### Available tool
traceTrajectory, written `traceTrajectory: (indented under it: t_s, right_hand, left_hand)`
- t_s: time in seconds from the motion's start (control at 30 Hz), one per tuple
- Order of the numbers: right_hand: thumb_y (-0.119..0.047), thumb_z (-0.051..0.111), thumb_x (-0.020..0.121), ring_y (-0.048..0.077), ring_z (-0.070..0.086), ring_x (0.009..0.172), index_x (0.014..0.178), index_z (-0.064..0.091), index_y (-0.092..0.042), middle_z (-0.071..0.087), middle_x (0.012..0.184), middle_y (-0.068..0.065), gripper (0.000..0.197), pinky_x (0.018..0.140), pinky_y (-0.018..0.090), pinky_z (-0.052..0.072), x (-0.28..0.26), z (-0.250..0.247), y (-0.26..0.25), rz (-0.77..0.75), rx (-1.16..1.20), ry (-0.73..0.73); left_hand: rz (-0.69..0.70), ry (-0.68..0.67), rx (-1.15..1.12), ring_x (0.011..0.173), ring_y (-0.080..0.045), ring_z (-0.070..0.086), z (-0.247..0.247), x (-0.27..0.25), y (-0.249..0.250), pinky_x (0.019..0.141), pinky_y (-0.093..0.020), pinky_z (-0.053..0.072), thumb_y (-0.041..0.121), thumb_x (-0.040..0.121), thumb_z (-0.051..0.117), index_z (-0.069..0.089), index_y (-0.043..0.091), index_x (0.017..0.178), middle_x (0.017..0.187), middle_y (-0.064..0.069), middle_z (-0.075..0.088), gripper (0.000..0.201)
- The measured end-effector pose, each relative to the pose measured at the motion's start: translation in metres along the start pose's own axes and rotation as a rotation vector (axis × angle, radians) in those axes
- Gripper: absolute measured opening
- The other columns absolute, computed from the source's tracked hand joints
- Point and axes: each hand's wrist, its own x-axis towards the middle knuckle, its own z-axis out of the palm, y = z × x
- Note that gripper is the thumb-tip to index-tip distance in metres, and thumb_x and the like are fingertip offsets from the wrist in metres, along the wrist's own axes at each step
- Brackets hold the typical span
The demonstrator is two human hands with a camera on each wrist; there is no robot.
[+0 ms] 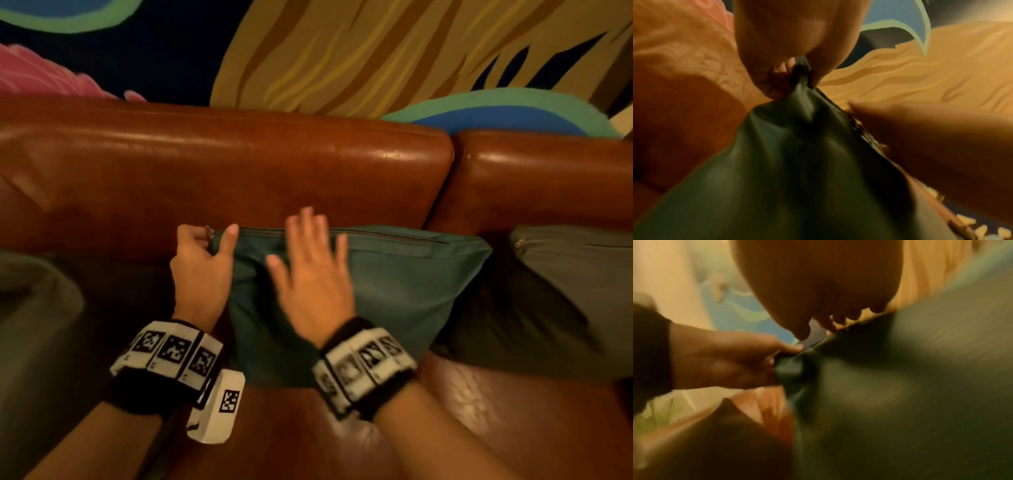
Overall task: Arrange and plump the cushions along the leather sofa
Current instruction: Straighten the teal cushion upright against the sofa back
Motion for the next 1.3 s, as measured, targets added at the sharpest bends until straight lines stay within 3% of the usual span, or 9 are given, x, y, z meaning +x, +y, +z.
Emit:
traceTrajectory:
  t_s: [0.17, 0.33, 0.5, 0.67, 0.8, 0.93, 1.03, 1.13, 1.3]
  right_hand:
    - [-0.053, 0.013, 0.104, 0.014, -0.01, 0.154, 0.159, 0.002, -0.036, -0.006, 0.167, -0.012, 0.059, 0.114, 0.056, -0.02, 0.019, 0.01, 0.042, 0.087, -0.197, -0.243]
    - [-0.053, 0.014, 0.103, 0.023, -0.013, 0.154, 0.157, 0.002, -0.039, -0.009, 0.167, -0.006, 0.057, 0.117, 0.06, -0.012, 0.003, -0.029, 0.165, 0.455, -0.24, -0.272]
    - [-0.041, 0.043, 0.103, 0.038, 0.035, 0.142, 0.151, 0.033, -0.008, 0.036, 0.156, 0.021, 0.059, 0.114, 0.043, 0.028, 0.009, -0.056, 0.2, 0.895, 0.415, 0.243]
    - [-0.012, 0.057, 0.099, 0.006, 0.066, 0.088, 0.13, 0.054, 0.0, 0.066, 0.104, 0.01, 0.034, 0.081, 0.017, 0.052, -0.021, -0.076, 0.204, 0.753, 0.64, 0.524]
    - [-0.016, 0.064, 0.094, 0.028, 0.065, 0.112, 0.136, 0.052, -0.004, 0.068, 0.121, 0.018, 0.045, 0.101, 0.044, 0.051, -0.033, -0.063, 0.21, 0.875, 0.838, 0.458]
    - [-0.036, 0.058, 0.096, 0.023, 0.066, 0.097, 0.113, 0.064, -0.014, 0.069, 0.108, 0.004, 0.029, 0.078, 0.035, 0.053, -0.014, -0.078, 0.209, 0.937, 1.109, 0.398]
    - [-0.072, 0.051, 0.085, 0.032, 0.062, 0.098, 0.095, 0.066, -0.015, 0.069, 0.1, 0.009, 0.06, 0.089, 0.039, 0.049, -0.007, -0.085, 0.199, 0.863, 0.788, 0.34]
    - [-0.045, 0.049, 0.1, 0.034, 0.062, 0.094, 0.092, 0.066, -0.001, 0.068, 0.097, 0.024, 0.048, 0.076, 0.036, 0.038, -0.021, -0.079, 0.188, 0.625, 0.363, 0.294]
    - [-0.059, 0.054, 0.092, 0.037, 0.065, 0.099, 0.099, 0.072, 0.0, 0.069, 0.094, 0.026, 0.062, 0.086, 0.044, 0.046, -0.048, -0.085, 0.222, 0.695, 0.401, 0.343]
  left_hand:
    - [-0.044, 0.02, 0.036, 0.102, -0.031, 0.063, -0.014, 0.018, -0.033, 0.091, -0.049, 0.051, 0.027, 0.08, 0.077, 0.049, 0.027, 0.098, 0.107, -0.01, 0.063, 0.033]
    - [-0.074, 0.005, -0.002, 0.104, -0.022, 0.055, -0.005, 0.013, -0.025, 0.092, -0.038, 0.047, 0.026, 0.086, 0.071, 0.046, 0.021, 0.111, 0.11, -0.002, 0.055, 0.035]
    - [-0.235, -0.013, -0.137, 0.111, -0.024, 0.055, 0.008, 0.008, -0.019, 0.1, -0.039, 0.043, 0.047, 0.093, 0.056, 0.053, 0.009, 0.125, 0.118, -0.006, 0.059, 0.049]
    - [0.037, 0.1, -0.214, 0.099, -0.02, 0.061, -0.015, 0.016, -0.03, 0.094, -0.034, 0.049, 0.017, 0.089, 0.066, 0.061, 0.012, 0.111, 0.103, -0.008, 0.063, 0.023]
    - [0.072, 0.04, -0.077, 0.106, -0.024, 0.062, -0.012, 0.007, -0.039, 0.099, -0.045, 0.049, 0.018, 0.088, 0.065, 0.059, 0.031, 0.112, 0.109, -0.003, 0.064, 0.028]
    - [-0.195, 0.121, -0.251, 0.114, -0.022, 0.057, 0.001, 0.005, -0.022, 0.102, -0.04, 0.045, 0.05, 0.081, 0.064, 0.054, 0.019, 0.126, 0.123, -0.004, 0.059, 0.055]
    - [-0.342, 0.085, -0.19, 0.115, -0.032, 0.057, 0.003, 0.002, -0.018, 0.101, -0.044, 0.045, 0.067, 0.078, 0.06, 0.059, 0.007, 0.122, 0.123, -0.014, 0.062, 0.075]
    - [-0.134, 0.046, -0.026, 0.109, -0.035, 0.059, 0.004, -0.009, -0.013, 0.091, -0.037, 0.043, 0.04, 0.091, 0.062, 0.06, 0.001, 0.113, 0.111, -0.018, 0.064, 0.045]
    - [-0.02, 0.056, 0.058, 0.1, -0.035, 0.062, -0.022, -0.006, -0.027, 0.089, -0.042, 0.046, 0.028, 0.09, 0.065, 0.059, 0.003, 0.105, 0.094, -0.011, 0.06, 0.03]
